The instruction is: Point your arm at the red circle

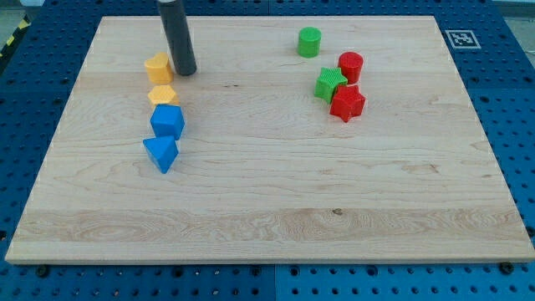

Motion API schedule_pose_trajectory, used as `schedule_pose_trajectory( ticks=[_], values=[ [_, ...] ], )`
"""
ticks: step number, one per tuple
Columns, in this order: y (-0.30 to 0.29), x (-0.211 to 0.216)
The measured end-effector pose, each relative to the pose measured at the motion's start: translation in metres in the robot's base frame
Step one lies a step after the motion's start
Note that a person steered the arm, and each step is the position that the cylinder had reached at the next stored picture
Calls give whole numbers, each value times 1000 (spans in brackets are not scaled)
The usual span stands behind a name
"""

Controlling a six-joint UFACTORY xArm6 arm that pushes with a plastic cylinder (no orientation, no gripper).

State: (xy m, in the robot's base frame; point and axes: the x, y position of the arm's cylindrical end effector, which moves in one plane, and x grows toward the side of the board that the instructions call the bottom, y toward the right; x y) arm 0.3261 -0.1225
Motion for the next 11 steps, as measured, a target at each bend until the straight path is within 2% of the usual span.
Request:
schedule_pose_trajectory(
  ticks=[1,3,5,6,7,10,11],
  values=[
    [18,-20],
    [41,-102],
    [213,-130],
    [288,-115],
    [300,-61],
    [300,13],
    [300,13]
  ],
)
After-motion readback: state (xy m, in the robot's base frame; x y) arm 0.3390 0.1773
